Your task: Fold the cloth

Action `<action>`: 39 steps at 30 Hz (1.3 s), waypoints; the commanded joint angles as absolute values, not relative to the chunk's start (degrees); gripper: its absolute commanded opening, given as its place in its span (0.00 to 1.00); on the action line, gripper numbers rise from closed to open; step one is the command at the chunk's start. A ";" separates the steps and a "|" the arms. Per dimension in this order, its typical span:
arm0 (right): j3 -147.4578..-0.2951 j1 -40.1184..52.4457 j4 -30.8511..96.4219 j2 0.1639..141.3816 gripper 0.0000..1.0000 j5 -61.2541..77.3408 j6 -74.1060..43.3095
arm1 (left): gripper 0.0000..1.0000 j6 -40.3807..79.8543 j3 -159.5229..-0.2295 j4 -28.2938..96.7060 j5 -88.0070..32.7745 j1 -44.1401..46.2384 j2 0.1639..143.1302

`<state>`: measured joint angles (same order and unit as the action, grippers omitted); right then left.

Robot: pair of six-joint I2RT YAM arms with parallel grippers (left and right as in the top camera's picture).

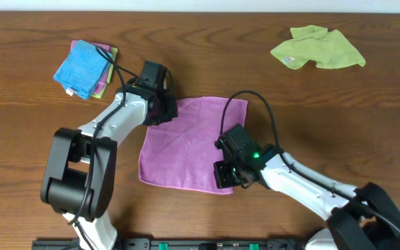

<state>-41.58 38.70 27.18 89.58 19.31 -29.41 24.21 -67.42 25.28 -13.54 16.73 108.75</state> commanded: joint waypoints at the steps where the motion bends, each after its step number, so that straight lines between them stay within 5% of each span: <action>1: -41.17 39.46 26.98 91.70 0.02 19.59 -30.24 | 0.06 24.45 -67.66 24.64 -12.45 16.80 111.15; 39: -41.12 43.53 29.04 92.92 0.02 18.00 -30.22 | 0.06 24.27 -68.93 8.78 -7.07 14.20 112.18</action>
